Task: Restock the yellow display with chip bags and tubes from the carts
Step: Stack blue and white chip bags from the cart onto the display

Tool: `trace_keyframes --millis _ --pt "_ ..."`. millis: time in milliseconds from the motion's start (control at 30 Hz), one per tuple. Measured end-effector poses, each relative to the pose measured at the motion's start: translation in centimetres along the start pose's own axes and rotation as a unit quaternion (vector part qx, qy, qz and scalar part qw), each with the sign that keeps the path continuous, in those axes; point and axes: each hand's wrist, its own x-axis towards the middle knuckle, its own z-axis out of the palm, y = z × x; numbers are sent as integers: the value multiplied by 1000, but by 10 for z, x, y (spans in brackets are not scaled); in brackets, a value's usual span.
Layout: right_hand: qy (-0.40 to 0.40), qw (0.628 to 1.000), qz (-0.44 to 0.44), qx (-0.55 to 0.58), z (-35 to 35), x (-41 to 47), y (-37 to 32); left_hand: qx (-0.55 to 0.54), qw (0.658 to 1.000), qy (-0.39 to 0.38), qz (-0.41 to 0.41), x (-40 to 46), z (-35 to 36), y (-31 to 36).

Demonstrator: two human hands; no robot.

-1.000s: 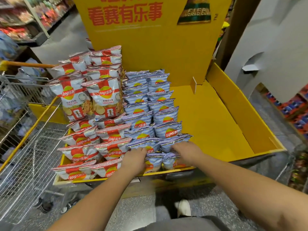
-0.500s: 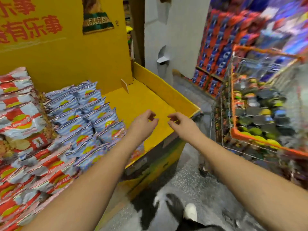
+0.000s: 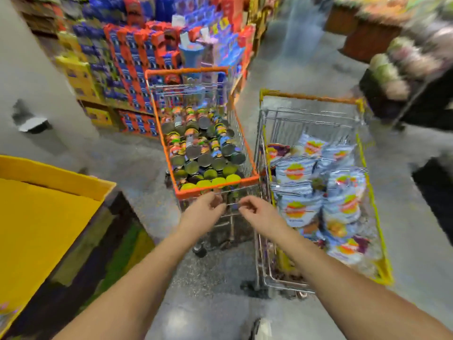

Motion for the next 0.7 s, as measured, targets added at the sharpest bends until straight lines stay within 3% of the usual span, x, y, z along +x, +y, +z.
trace_keyframes --millis 200,333,467,567,700 --pt "43 998 42 -36 -128 -2 125 39 987 -83 133 62 108 111" --pt "22 977 7 -210 -206 10 174 132 969 -110 176 91 149 144" --pt "-134 874 -6 -467 -247 47 201 269 931 -162 186 121 176 157" --pt "-222 818 3 -531 -260 68 206 315 910 -223 150 137 185 162" --pt "-258 763 -42 -591 -256 84 205 337 898 -254 120 143 192 162"
